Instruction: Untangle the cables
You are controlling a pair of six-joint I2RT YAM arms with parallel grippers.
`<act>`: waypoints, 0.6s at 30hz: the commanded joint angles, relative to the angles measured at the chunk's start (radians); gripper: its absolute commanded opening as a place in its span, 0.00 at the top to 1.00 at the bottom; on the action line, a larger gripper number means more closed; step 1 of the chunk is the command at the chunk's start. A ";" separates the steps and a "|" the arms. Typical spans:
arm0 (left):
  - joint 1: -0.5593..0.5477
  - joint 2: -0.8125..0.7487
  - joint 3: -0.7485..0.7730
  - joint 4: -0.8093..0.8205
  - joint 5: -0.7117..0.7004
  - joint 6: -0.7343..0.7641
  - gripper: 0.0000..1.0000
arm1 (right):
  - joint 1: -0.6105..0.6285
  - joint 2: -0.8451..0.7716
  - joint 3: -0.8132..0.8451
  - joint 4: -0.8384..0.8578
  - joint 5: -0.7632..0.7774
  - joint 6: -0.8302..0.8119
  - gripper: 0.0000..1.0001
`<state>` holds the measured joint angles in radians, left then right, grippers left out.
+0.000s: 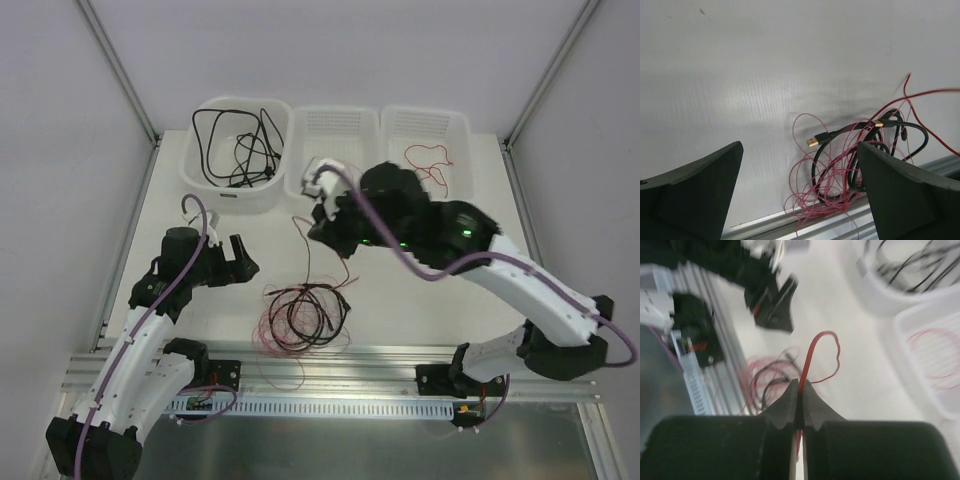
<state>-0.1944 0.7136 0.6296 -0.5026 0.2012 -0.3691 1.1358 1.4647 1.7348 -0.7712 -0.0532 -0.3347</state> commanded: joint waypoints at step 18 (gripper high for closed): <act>0.012 0.012 -0.034 0.131 0.268 0.041 0.01 | -0.036 -0.529 -0.139 0.222 0.463 -0.079 0.99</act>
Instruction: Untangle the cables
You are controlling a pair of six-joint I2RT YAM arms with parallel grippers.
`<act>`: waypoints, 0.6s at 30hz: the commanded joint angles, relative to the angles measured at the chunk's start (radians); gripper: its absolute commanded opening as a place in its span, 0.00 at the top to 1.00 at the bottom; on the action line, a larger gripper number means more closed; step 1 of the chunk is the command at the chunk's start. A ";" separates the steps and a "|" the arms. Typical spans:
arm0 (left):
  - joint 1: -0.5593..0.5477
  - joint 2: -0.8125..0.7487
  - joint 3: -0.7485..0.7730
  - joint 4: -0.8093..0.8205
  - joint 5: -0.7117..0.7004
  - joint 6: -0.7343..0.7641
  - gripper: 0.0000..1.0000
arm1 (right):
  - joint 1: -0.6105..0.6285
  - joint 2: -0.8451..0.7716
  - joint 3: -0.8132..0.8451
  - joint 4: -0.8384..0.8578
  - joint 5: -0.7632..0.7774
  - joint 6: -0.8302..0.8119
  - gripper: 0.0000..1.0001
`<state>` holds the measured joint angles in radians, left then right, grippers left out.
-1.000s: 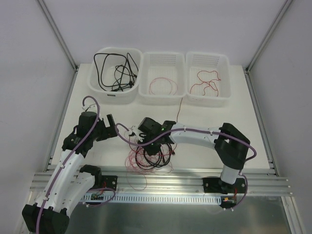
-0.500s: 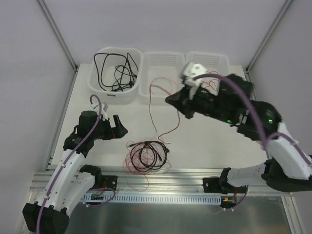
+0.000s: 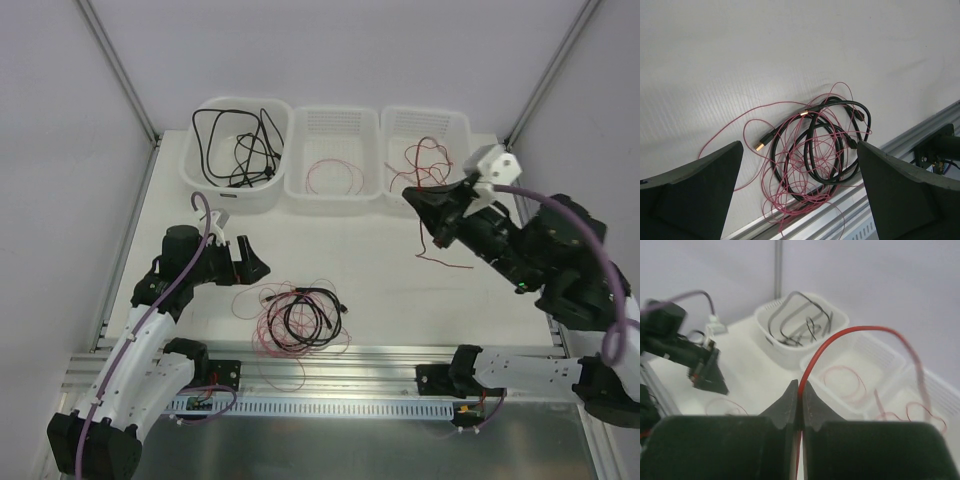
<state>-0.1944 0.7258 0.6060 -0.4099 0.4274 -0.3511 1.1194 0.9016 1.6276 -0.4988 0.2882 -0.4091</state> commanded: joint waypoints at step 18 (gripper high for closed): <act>0.012 0.012 -0.015 0.039 0.016 0.020 0.01 | -0.642 0.262 0.254 -0.145 -0.279 0.029 0.99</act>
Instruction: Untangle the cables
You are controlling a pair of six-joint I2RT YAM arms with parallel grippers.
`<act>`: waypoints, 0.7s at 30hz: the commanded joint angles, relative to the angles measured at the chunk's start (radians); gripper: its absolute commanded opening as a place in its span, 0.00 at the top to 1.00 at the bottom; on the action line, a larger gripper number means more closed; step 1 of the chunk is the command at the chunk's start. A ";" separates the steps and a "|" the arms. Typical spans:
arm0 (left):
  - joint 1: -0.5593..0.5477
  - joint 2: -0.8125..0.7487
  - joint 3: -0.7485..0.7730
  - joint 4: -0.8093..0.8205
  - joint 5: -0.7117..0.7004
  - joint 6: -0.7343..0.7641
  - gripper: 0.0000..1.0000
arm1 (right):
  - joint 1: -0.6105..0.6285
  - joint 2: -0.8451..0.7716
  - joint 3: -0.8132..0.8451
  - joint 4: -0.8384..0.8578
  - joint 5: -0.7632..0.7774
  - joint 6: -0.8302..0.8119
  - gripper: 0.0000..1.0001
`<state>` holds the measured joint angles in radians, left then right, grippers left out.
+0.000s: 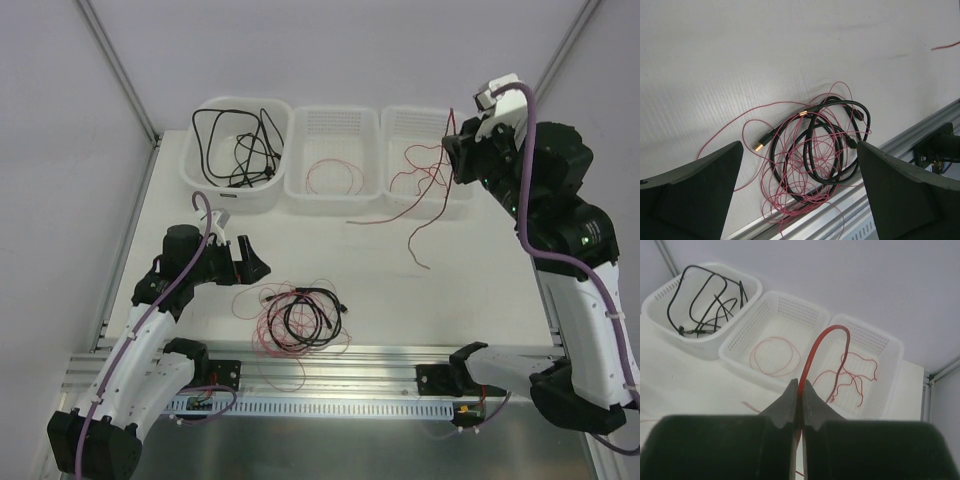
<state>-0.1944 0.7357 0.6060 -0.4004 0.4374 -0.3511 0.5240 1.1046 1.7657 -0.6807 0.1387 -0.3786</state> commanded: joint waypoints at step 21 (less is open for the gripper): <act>0.012 0.056 -0.022 0.028 0.023 0.021 0.01 | -0.487 0.675 0.570 0.489 -0.485 0.190 0.99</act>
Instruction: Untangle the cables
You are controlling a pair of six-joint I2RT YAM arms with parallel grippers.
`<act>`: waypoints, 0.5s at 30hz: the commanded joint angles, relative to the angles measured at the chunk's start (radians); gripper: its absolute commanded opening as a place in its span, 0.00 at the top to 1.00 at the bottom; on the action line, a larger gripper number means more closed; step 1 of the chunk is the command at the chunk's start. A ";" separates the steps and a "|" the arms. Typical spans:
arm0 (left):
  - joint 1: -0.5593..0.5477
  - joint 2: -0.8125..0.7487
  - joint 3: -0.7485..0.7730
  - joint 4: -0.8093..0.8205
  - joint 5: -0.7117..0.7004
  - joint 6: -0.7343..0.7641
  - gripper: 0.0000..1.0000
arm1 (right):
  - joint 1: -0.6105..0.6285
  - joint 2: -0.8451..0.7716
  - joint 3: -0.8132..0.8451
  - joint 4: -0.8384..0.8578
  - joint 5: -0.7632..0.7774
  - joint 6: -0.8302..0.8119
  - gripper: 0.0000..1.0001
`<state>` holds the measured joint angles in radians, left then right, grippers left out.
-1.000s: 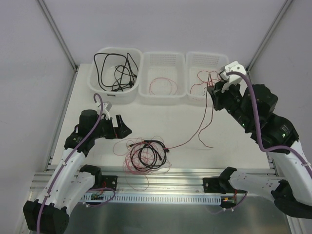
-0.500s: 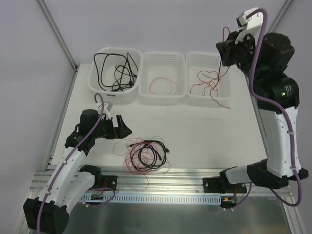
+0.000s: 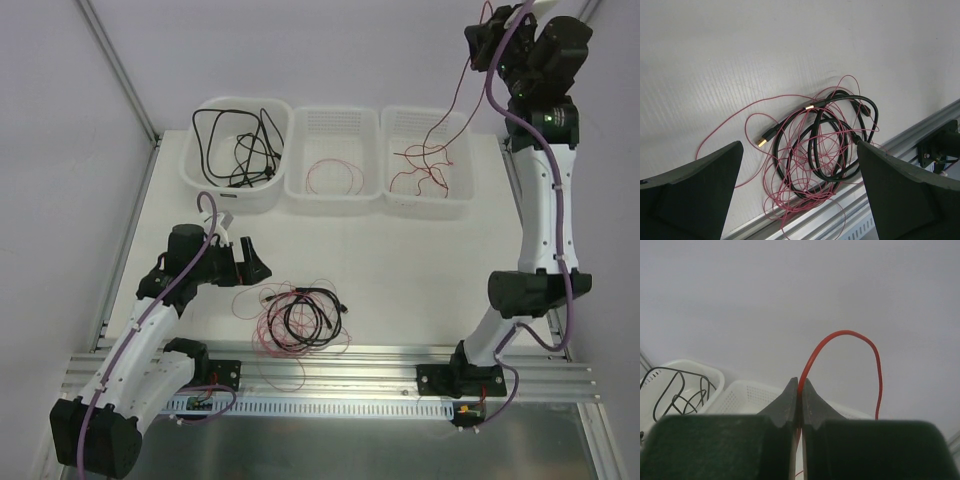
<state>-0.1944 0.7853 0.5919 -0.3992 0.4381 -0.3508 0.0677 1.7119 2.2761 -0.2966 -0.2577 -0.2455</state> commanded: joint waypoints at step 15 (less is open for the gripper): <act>0.012 0.023 -0.007 0.030 0.037 0.021 0.01 | -0.054 0.147 -0.489 0.238 -0.086 0.133 0.99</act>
<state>-0.1944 0.8074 0.5915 -0.3988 0.4450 -0.3508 0.0219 1.8721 1.8400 -0.1406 -0.3233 -0.1513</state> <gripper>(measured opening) 0.992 0.033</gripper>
